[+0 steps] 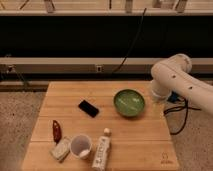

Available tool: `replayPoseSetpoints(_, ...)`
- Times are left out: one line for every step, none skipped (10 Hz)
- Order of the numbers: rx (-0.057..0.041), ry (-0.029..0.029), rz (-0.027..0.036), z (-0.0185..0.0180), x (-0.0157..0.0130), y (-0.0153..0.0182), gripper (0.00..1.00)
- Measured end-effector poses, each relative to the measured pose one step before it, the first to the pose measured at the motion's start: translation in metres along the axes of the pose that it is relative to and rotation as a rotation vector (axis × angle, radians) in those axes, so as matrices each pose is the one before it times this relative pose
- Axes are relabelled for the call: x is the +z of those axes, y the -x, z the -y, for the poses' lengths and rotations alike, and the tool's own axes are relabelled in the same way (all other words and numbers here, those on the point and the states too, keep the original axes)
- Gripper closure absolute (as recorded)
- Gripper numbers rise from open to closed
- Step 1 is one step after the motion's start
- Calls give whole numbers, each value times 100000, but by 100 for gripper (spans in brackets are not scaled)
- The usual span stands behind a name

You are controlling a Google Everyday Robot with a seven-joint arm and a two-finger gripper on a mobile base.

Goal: Push the eraser across the table

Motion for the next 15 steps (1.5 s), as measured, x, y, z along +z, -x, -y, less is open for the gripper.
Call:
replayPoseSetpoints(-1715, -209, -335, 306, -104, 283, 20)
replayPoseSetpoints(-1081, -531, -80, 382, -14, 418, 20)
replayPoseSetpoints(-2580, -1137, 536, 1021, 92, 1754, 20)
replayPoseSetpoints(-1314, -293, 353, 487, 85, 943, 20)
replayPoseSetpoints(-1335, -503, 62, 461, -21, 648, 20)
replayPoseSetpoints(-1845, -214, 273, 308, 40, 343, 20)
replayPoseSetpoints(-1535, 15, 527, 250, 141, 486, 20)
replayPoseSetpoints(-1440, 9, 687, 310, 78, 782, 20)
replayPoseSetpoints(-2286, -18, 873, 470, 225, 1466, 20)
replayPoseSetpoints(-1333, -253, 418, 412, 107, 964, 20)
replayPoseSetpoints(-1668, -271, 408, 458, 99, 1075, 20)
replayPoseSetpoints(-1192, -328, 433, 299, 76, 489, 20)
replayPoseSetpoints(-1546, -145, 416, 204, 219, 79, 20)
replayPoseSetpoints(-929, -65, 106, 127, 254, 189, 20)
replayPoseSetpoints(-1410, -13, 687, 256, 311, 925, 20)
